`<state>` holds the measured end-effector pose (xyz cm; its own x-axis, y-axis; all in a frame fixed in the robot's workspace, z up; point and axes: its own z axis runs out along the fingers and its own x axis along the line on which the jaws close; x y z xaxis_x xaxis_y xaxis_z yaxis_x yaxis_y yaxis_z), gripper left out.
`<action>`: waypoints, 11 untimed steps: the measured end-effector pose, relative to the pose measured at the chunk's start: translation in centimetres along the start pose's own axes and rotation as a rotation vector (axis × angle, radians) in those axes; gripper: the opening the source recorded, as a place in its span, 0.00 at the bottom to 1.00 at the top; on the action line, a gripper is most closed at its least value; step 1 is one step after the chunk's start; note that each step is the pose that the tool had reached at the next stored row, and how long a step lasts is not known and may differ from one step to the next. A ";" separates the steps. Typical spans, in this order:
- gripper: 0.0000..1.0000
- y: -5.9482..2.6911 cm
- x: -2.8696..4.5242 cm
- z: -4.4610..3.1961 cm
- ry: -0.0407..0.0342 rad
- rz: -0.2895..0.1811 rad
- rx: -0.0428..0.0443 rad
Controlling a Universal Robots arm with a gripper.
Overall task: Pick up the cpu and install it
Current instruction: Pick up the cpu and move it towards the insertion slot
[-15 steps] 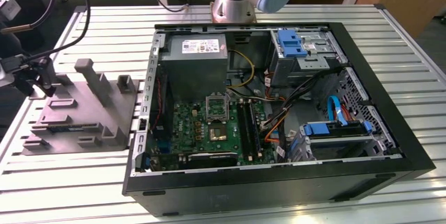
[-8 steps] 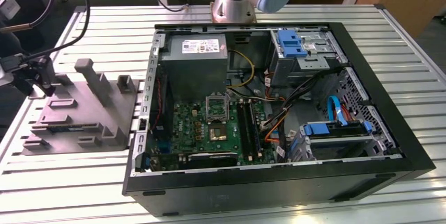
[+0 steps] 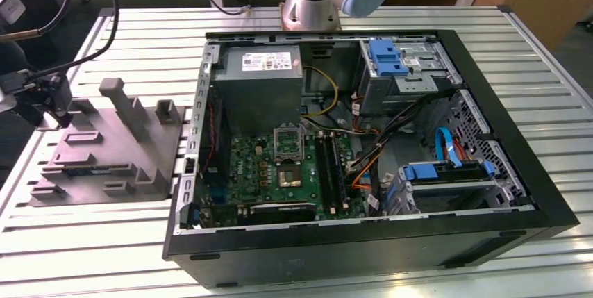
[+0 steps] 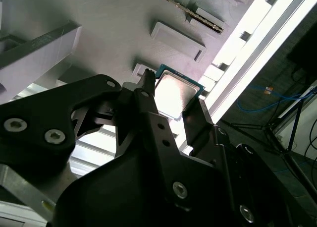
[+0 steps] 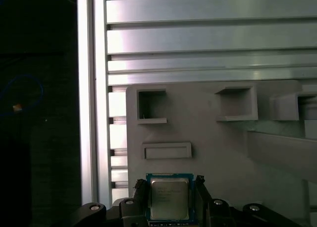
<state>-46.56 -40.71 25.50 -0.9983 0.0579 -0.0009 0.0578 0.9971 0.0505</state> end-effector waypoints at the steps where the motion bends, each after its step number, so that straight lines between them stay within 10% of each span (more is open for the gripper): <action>1: 0.47 0.00 0.00 -0.03 -0.0001 0.000 0.0000; 11: 0.47 0.02 0.00 -0.32 0.0000 0.000 0.0000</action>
<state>-46.56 -40.71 25.82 -0.9983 0.0579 -0.0009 0.0578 0.9971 0.0505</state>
